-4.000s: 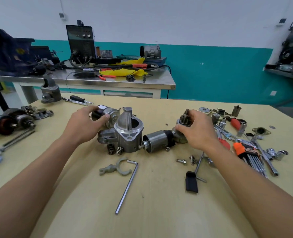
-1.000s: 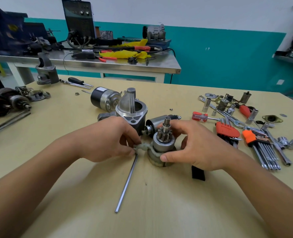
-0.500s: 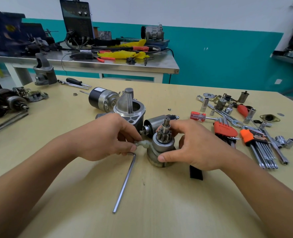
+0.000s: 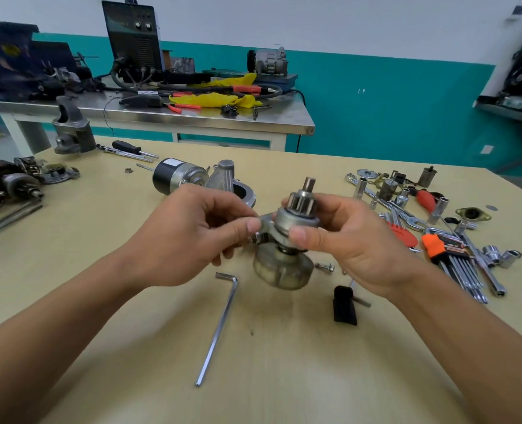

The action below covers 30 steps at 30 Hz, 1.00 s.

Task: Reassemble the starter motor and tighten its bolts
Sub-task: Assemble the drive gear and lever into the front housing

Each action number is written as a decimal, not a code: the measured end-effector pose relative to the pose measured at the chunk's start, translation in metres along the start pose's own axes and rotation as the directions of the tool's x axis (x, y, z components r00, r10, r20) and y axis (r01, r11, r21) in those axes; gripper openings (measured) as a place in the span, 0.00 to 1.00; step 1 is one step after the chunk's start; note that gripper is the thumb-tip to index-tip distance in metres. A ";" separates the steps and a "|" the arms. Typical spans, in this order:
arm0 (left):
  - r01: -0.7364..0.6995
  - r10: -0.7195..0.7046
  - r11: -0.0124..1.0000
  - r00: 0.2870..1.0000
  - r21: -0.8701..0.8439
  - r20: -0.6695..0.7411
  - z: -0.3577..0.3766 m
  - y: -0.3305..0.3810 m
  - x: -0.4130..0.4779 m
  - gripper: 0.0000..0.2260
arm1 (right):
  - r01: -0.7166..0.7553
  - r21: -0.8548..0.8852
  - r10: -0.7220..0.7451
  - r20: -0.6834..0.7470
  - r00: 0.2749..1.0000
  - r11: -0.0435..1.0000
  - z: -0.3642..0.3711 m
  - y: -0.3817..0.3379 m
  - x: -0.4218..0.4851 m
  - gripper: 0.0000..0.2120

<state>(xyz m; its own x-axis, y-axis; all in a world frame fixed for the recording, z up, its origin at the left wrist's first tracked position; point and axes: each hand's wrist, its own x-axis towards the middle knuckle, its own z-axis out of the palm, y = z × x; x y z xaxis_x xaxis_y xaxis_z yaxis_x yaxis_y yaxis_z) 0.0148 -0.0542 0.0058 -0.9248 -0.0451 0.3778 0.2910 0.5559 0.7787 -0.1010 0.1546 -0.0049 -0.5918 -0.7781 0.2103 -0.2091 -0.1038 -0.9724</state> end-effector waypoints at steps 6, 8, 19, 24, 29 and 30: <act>0.075 -0.130 0.961 0.972 -0.267 -0.194 0.029 -0.002 0.000 0.09 | 0.027 0.249 0.016 -0.169 0.985 0.968 0.017 0.000 0.005 0.21; 0.060 -0.141 0.949 0.959 -0.308 -0.247 0.036 0.000 0.000 0.11 | 0.071 0.226 -0.019 -0.223 0.975 0.972 0.023 0.001 0.005 0.21; 0.091 -0.095 0.995 0.989 -0.041 -0.116 0.030 0.027 0.019 0.26 | 0.061 0.291 -0.017 -0.150 0.989 0.955 0.025 -0.008 0.004 0.17; 0.127 -0.127 0.992 0.989 -0.004 -0.080 0.038 0.044 0.040 0.24 | 0.094 0.183 -0.054 -0.211 0.976 0.979 0.025 -0.012 0.005 0.15; 0.258 -0.263 0.961 0.964 -0.098 -0.038 0.064 0.045 0.045 0.25 | 0.006 0.048 0.012 -0.377 0.926 0.999 0.014 -0.016 0.005 0.23; 0.232 -0.239 0.961 0.971 -0.148 -0.027 0.068 0.044 0.046 0.22 | 0.001 -0.004 -0.002 -0.392 0.920 1.000 0.013 -0.016 0.005 0.24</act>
<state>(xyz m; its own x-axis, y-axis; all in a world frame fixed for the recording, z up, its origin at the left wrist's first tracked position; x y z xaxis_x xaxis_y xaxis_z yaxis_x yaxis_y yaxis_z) -0.0312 0.0242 0.0231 -0.9605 -0.1994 0.1943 0.1009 0.4011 0.9105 -0.0910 0.1441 0.0106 -0.8490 -0.4732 0.2350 -0.2121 -0.1020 -0.9719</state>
